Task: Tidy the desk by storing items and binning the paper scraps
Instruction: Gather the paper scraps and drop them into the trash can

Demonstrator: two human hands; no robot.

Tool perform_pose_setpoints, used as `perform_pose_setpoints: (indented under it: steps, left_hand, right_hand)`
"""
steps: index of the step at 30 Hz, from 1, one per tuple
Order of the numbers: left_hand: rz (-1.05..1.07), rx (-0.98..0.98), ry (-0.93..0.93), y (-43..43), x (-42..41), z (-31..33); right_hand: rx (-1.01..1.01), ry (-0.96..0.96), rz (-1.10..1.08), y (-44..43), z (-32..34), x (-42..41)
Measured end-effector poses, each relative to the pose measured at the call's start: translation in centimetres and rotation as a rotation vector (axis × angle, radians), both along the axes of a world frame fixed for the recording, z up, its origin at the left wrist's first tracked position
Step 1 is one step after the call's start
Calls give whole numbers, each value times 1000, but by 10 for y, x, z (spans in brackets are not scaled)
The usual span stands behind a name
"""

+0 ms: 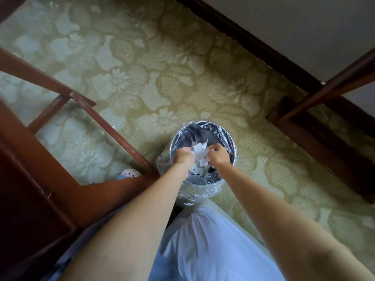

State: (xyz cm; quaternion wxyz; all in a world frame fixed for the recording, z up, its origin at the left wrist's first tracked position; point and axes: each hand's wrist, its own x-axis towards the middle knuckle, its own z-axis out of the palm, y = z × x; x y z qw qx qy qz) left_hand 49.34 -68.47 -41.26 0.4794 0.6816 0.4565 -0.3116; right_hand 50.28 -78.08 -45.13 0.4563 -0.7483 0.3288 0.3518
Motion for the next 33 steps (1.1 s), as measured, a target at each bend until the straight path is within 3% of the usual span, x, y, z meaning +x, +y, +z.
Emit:
perform_pose_setpoints:
  steps: [8,14,22,27,33]
  left_hand:
    - [-54,45,-35,10,-11,20]
    - [-271,119,-229,9,-15,77]
    - [-349,368,-703,16,-13,239]
    - [-280,552,-998,58,-54,349]
    - [-130,806,-1029,155,-147,386]
  right_hand:
    - [7,-9,12,-1,18,-7]
    - [-169,-194,188,-4,82,-12]
    - [-317,-712,331,18,235,-3]
    - [-281,-1059,354,59,346,-22]
    - [-86,-1294,488,152,403,-88]
